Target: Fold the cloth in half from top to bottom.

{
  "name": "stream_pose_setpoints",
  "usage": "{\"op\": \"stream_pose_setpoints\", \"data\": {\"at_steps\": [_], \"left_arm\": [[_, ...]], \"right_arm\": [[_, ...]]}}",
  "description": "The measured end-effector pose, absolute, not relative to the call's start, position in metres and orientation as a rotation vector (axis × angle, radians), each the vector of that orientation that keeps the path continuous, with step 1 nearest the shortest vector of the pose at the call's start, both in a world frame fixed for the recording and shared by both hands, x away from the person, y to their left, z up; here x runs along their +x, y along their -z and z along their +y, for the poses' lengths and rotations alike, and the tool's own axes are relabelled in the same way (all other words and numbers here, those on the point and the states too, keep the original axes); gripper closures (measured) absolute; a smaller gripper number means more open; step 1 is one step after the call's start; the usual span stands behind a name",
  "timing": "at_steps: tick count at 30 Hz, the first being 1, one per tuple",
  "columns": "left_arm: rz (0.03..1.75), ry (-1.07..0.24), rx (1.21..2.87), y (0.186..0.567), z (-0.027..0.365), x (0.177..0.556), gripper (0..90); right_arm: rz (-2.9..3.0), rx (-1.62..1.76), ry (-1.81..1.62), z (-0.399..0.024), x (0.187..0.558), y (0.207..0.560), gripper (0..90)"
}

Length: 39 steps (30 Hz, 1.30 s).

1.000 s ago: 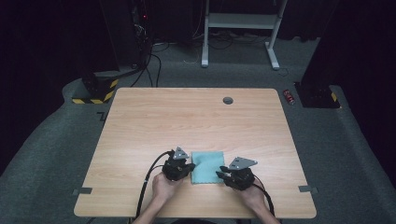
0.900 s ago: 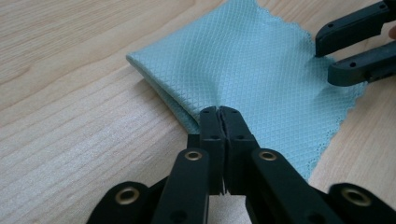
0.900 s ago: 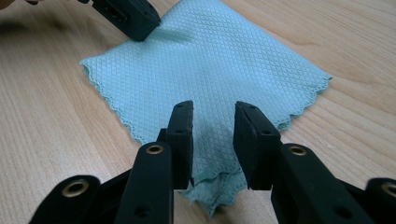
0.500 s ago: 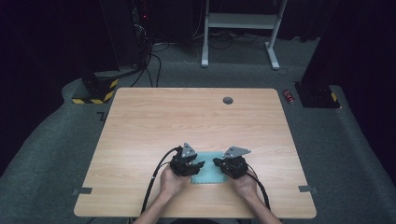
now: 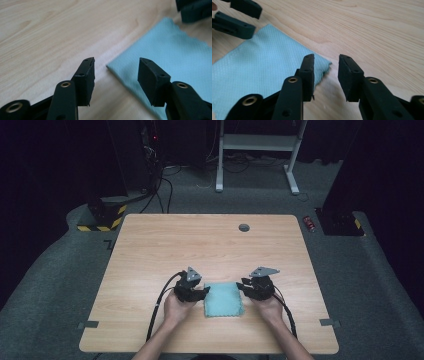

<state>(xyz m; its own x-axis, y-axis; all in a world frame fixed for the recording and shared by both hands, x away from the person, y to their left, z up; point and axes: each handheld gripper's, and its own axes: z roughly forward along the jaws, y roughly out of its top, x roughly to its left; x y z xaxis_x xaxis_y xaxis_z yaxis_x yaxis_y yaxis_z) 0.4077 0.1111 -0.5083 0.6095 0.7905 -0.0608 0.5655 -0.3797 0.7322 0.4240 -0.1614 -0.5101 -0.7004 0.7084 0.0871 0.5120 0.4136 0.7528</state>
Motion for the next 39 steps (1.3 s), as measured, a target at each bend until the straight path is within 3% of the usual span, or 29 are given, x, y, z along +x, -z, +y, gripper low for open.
{"op": "stream_pose_setpoints", "data": {"at_steps": [4,7,8,10,14,22,39], "left_arm": [[1.103,-0.368,2.118,0.512,0.107,0.416,55.4],[1.08,-0.375,2.149,0.514,0.103,0.417,65.2],[1.067,-0.366,2.163,0.513,0.101,0.417,68.6],[1.064,-0.348,2.161,0.513,0.101,0.418,73.2],[1.049,-0.311,2.156,0.513,0.101,0.42,84.5],[1.012,-0.329,2.215,0.507,0.095,0.432,86.4],[1.052,-0.361,2.138,0.513,0.093,0.459,85.4]], "right_arm": [[2.462,1.108,-1.181,-0.155,0.436,0.518,64.6],[2.482,1.117,-1.173,-0.153,0.44,0.521,69.3],[2.485,1.102,-1.171,-0.153,0.439,0.522,77.1],[2.495,1.078,-1.158,-0.153,0.439,0.521,83.3],[2.508,1.033,-1.144,-0.152,0.439,0.519,87.7],[2.475,1.032,-1.145,-0.153,0.441,0.513,88.7],[2.413,1.102,-1.074,-0.149,0.465,0.518,88.0]]}}
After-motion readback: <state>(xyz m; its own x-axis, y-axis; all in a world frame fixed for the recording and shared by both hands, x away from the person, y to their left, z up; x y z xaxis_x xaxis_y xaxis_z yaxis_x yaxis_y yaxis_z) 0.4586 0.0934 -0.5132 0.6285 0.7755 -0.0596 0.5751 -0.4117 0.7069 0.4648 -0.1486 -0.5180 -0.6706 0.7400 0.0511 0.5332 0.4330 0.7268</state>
